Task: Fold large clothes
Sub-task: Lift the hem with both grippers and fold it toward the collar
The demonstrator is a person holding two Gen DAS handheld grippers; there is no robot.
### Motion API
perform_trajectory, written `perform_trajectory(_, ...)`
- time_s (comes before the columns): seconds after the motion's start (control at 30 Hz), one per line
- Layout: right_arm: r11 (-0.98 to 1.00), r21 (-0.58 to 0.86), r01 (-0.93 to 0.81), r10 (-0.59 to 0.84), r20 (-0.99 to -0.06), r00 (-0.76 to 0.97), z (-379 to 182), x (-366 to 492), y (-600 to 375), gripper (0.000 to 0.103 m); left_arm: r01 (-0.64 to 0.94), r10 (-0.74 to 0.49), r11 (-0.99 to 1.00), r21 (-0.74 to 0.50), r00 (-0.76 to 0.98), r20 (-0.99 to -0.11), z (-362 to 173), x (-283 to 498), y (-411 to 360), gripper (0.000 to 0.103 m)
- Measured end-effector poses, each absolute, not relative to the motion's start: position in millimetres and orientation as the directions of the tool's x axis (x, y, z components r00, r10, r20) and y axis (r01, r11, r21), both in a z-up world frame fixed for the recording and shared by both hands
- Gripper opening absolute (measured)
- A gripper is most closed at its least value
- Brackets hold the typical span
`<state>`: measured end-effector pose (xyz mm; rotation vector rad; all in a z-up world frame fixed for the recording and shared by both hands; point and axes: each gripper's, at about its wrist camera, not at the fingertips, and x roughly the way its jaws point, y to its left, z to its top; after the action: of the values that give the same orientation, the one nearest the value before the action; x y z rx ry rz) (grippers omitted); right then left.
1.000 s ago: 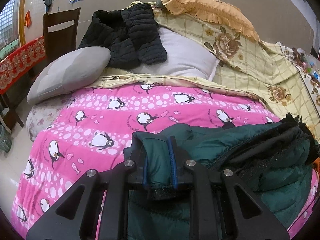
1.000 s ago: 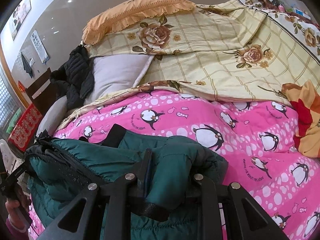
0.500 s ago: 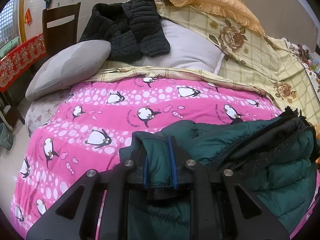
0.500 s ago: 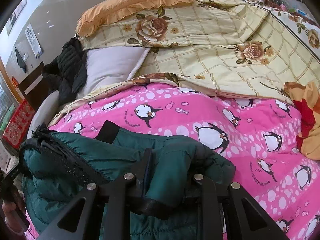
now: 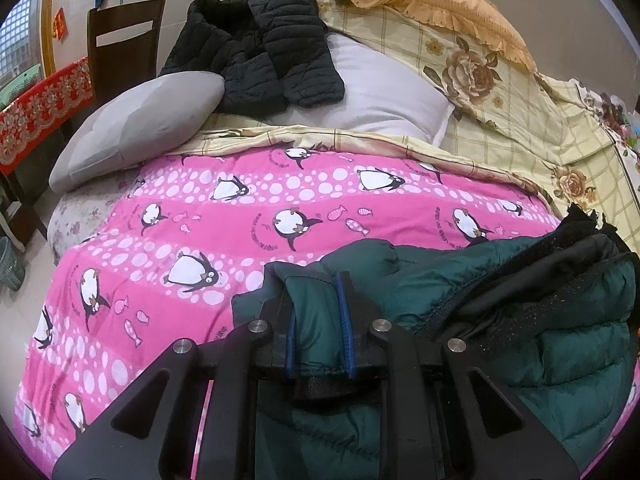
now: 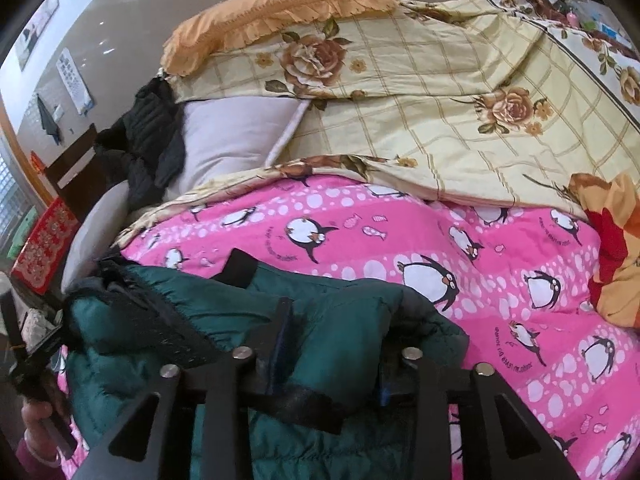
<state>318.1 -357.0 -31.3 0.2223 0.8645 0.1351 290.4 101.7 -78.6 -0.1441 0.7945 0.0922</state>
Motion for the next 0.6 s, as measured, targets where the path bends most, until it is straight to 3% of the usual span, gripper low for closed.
perform_trajectory(0.2, 0.956, 0.292, -0.02, 0.233, -0.718, 0.656, -11, 306, -362, 0.038, -0.146, 0.029, 0.984, -0.102, 0.695, -0.718, -81, 289, 101, 0.018)
perform_trajectory(0.27, 0.937, 0.348, -0.021, 0.272, -0.693, 0.667, -1, 301, -367, 0.047, -0.147, 0.025, 0.983, -0.108, 0.694, -0.719, -81, 289, 101, 0.018)
perform_trajectory(0.3, 0.928, 0.371, -0.021, 0.287, -0.681, 0.673, 4, 300, -369, 0.061, -0.146, 0.023, 0.983, -0.11, 0.693, -0.721, -81, 289, 101, 0.018)
perform_trajectory(0.33, 0.921, 0.389, -0.02, 0.296, -0.666, 0.684, 9, 297, -372, 0.083, -0.147, 0.02, 0.983, -0.113, 0.692, -0.721, -81, 289, 101, 0.018)
perform_trajectory(0.37, 0.919, 0.394, -0.01, 0.28, -0.636, 0.719, 19, 291, -376, 0.091, -0.147, 0.017, 0.982, -0.118, 0.692, -0.721, -81, 289, 101, 0.018)
perform_trajectory(0.53, 0.904, 0.42, -0.082, 0.322, -0.539, 0.778, 58, 266, -377, 0.093, -0.148, 0.01, 0.981, -0.128, 0.692, -0.722, -81, 290, 102, 0.019)
perform_trajectory(0.6, 0.93, 0.342, -0.137, 0.318, -0.557, 0.767, 65, 259, -355, 0.093, -0.148, 0.007, 0.98, -0.132, 0.692, -0.722, -81, 290, 102, 0.019)
